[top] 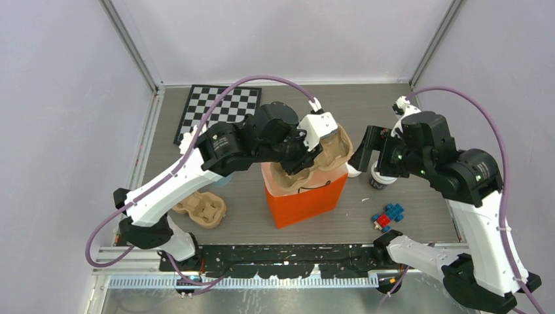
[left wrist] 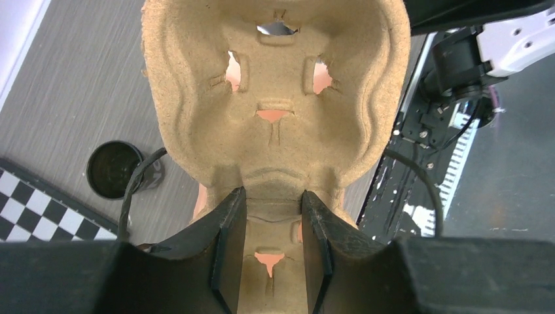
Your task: Pack the takeout coffee
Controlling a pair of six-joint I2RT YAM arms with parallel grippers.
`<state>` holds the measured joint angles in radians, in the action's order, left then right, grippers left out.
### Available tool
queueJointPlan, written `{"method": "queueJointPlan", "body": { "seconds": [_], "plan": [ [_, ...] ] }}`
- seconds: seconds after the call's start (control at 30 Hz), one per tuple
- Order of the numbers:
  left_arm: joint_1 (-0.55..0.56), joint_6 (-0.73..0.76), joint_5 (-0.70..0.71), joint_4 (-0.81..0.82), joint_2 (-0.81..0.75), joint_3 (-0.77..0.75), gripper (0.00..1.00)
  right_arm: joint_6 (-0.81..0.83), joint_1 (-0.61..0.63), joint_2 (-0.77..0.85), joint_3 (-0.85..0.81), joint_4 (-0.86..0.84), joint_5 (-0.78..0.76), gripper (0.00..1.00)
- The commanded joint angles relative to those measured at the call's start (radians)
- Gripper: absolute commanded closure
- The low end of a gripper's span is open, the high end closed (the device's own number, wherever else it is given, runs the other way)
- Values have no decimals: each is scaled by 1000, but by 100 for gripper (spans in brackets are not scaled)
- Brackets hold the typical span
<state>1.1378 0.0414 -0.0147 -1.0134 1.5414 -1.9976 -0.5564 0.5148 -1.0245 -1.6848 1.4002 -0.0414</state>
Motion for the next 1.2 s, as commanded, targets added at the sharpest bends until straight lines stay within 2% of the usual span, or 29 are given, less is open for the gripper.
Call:
{"method": "queueJointPlan", "body": {
  "seconds": [0.0,0.17,0.7,1.17],
  "plan": [
    [6,45,55,-83,37,-59,78,-8,3,57,13,27,17,11],
    [11,36,50,-125,47,-66,78,-5,3,58,8,41,6,11],
    [16,43,48,-99,51,33,78,-2,3,46,2,17,10,11],
    [15,28,54,-143,90,41,79,-1,3,49,11,3,8,11]
  ]
}}
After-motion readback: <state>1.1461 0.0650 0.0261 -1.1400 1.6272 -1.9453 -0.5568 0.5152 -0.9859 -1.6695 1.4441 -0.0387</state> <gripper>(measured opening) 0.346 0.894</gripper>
